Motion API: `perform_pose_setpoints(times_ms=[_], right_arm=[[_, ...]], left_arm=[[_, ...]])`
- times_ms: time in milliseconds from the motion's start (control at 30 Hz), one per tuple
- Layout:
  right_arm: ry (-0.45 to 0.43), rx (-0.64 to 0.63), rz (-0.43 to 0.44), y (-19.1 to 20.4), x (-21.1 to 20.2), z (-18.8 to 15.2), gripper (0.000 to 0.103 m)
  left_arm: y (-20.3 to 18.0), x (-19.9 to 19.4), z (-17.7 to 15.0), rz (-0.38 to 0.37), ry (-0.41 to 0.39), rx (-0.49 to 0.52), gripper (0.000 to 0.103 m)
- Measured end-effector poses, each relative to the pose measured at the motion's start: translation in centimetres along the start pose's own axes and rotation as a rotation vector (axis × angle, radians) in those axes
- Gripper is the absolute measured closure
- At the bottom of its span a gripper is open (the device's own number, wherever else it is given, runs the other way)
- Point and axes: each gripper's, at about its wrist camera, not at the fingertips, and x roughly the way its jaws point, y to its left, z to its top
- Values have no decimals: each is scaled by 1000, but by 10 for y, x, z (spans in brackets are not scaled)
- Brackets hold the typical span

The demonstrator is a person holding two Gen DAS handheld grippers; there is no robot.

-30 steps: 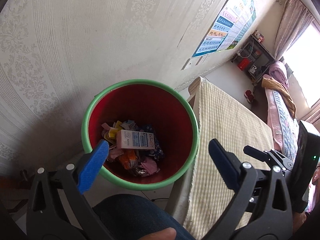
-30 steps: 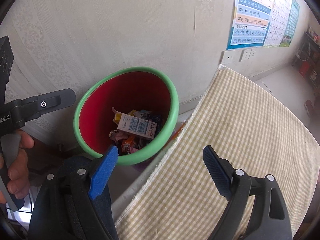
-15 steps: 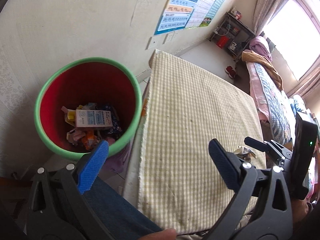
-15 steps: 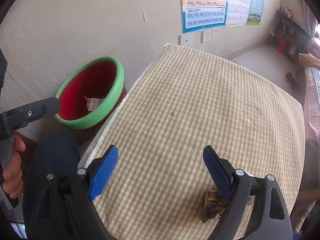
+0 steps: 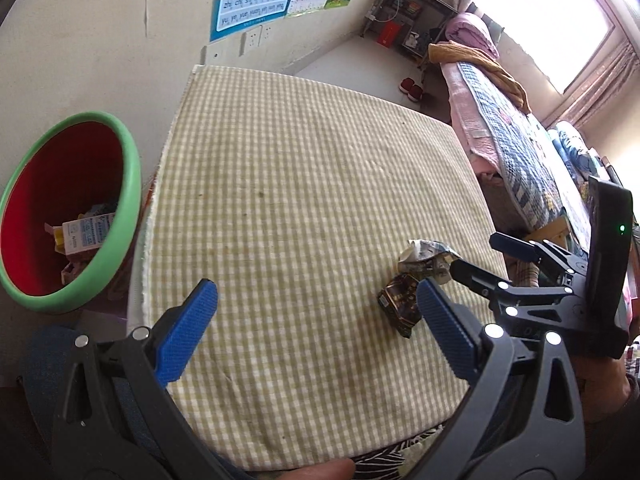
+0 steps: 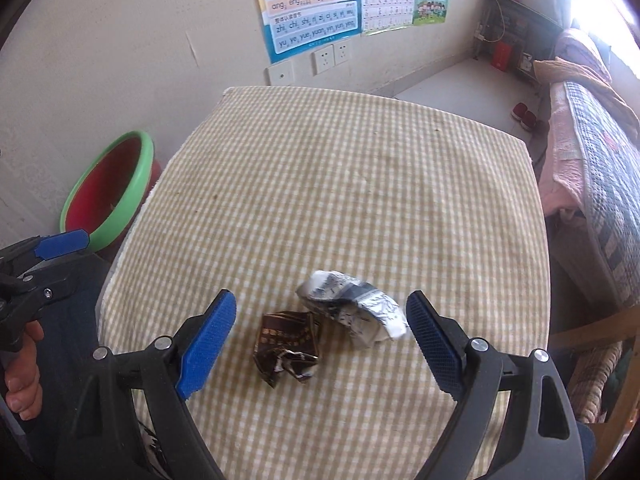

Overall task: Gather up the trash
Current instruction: 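Grasp the brown wrapper with the left tool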

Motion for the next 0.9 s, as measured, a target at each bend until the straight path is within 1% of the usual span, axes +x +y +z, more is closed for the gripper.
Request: perform_pose_setpoints(times_ms=[200, 400, 667, 900], right_arm=[[5, 43, -19, -33, -5, -16, 19], [18, 67, -12, -46, -2, -30, 19], [25, 84, -4, -59, 1, -38, 19], [27, 112, 1, -68, 2, -39, 19]], left_arm=[[-36, 29, -13, -20, 71, 69, 6], [-63, 51, -27, -15, 136, 142, 6], [-81, 78, -34, 6, 189, 201, 6], [-96, 99, -34, 13, 202, 264, 6]])
